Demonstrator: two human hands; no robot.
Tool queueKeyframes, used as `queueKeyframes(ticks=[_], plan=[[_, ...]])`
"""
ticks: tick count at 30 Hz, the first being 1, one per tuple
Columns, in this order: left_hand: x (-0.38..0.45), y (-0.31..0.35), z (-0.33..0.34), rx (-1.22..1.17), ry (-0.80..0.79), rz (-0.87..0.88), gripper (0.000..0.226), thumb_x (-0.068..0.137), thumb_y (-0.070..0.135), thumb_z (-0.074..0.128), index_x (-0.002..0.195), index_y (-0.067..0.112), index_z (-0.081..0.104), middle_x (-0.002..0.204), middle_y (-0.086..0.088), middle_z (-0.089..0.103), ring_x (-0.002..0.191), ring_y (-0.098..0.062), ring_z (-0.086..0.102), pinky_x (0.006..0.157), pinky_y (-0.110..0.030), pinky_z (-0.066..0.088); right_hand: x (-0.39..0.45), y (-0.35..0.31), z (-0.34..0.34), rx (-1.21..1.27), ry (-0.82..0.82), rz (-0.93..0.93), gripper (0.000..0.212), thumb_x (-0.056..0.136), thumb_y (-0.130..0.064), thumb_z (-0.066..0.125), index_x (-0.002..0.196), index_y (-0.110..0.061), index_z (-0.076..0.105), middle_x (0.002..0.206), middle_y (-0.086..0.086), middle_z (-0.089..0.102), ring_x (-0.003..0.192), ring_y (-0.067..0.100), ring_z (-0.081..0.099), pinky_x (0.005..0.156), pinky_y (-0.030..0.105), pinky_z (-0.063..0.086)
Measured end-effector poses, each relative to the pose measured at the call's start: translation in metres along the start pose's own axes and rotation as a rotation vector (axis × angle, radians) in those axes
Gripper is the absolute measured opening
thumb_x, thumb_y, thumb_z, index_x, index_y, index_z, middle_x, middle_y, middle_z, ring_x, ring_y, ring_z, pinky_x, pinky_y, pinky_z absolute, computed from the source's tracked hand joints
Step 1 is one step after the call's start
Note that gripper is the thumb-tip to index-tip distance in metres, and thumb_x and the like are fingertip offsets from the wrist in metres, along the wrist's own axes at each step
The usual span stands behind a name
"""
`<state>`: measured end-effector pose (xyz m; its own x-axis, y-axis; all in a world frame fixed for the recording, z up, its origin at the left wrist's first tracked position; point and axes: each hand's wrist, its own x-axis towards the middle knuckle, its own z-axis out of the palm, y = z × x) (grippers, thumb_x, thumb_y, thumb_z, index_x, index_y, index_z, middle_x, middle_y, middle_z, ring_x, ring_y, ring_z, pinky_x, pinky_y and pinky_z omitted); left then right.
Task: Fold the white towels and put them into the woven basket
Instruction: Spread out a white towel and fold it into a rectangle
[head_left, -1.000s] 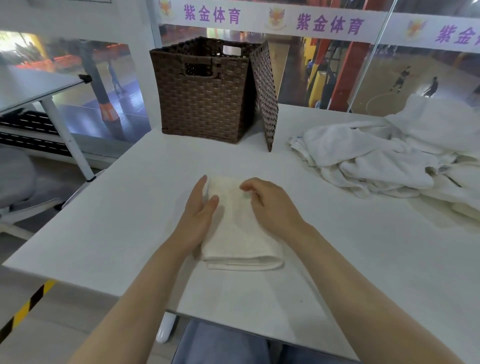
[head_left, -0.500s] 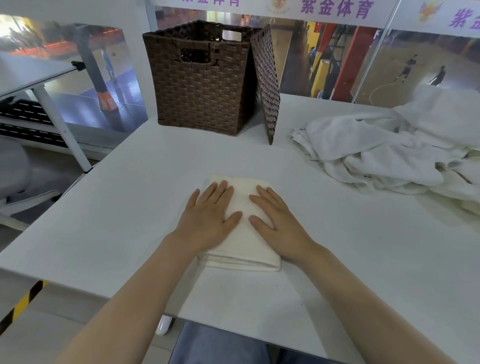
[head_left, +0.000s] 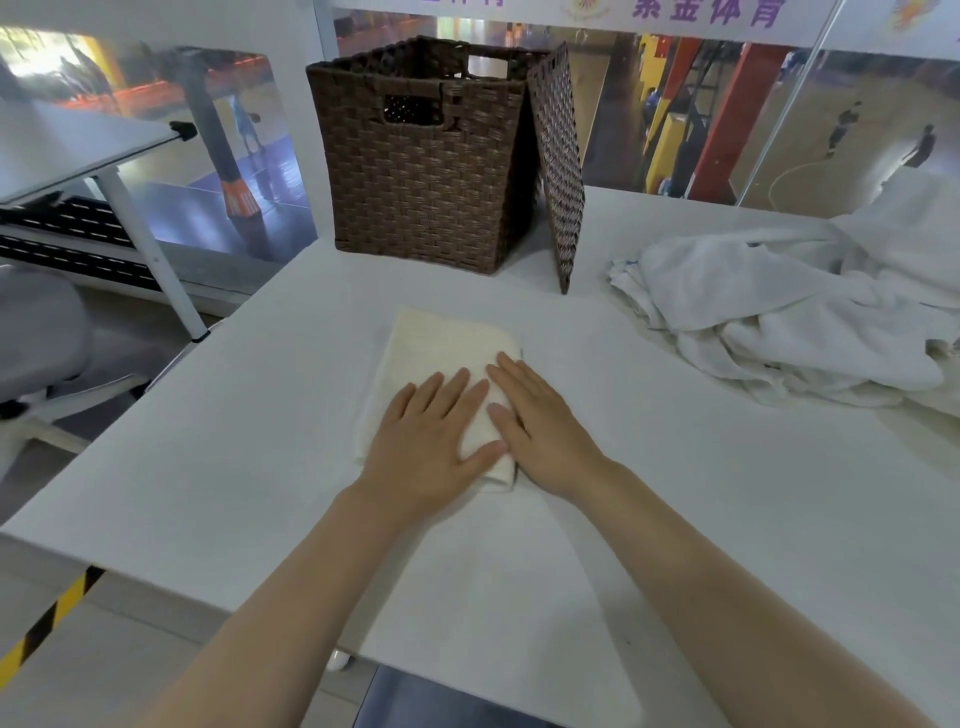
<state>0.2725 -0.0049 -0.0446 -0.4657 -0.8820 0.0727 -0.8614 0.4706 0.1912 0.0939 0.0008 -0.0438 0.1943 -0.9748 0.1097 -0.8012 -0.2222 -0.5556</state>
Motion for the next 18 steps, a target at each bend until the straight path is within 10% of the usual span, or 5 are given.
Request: queueKeyframes(ticks=[8, 12, 18], plan=[[0.036, -0.079, -0.036, -0.008, -0.045, -0.175, 0.090, 0.065, 0.064, 0.021, 0.148, 0.028, 0.031, 0.159, 0.009, 0.025, 0.147, -0.015, 0.018, 0.118, -0.040, 0.009, 0.037, 0.020, 0.002, -0.328, -0.013, 0.170, 0.055, 0.104, -0.040, 0.028, 0.155, -0.019, 0.021, 0.164, 0.007, 0.009, 0.150, 0.023, 0.009, 0.122, 0.036, 0.006], [0.068, -0.114, -0.045, -0.009, -0.023, -0.357, 0.064, 0.082, 0.063, 0.020, 0.119, 0.019, 0.047, 0.123, 0.001, 0.052, 0.125, -0.025, 0.045, 0.101, -0.046, 0.030, 0.047, 0.022, 0.003, -0.387, -0.036, 0.158, 0.056, 0.104, -0.044, 0.023, 0.155, -0.023, 0.015, 0.164, 0.005, 0.005, 0.150, 0.022, 0.004, 0.122, 0.038, 0.003], [0.089, -0.132, -0.034, 0.103, -0.056, -0.320, 0.081, 0.086, 0.066, 0.044, 0.152, 0.029, 0.015, 0.159, 0.000, 0.021, 0.145, -0.030, 0.019, 0.115, -0.056, 0.014, 0.049, 0.026, 0.006, -0.411, -0.037, 0.172, 0.057, 0.103, -0.045, 0.021, 0.156, -0.025, 0.012, 0.165, 0.003, 0.002, 0.151, 0.021, 0.001, 0.122, 0.038, 0.001]])
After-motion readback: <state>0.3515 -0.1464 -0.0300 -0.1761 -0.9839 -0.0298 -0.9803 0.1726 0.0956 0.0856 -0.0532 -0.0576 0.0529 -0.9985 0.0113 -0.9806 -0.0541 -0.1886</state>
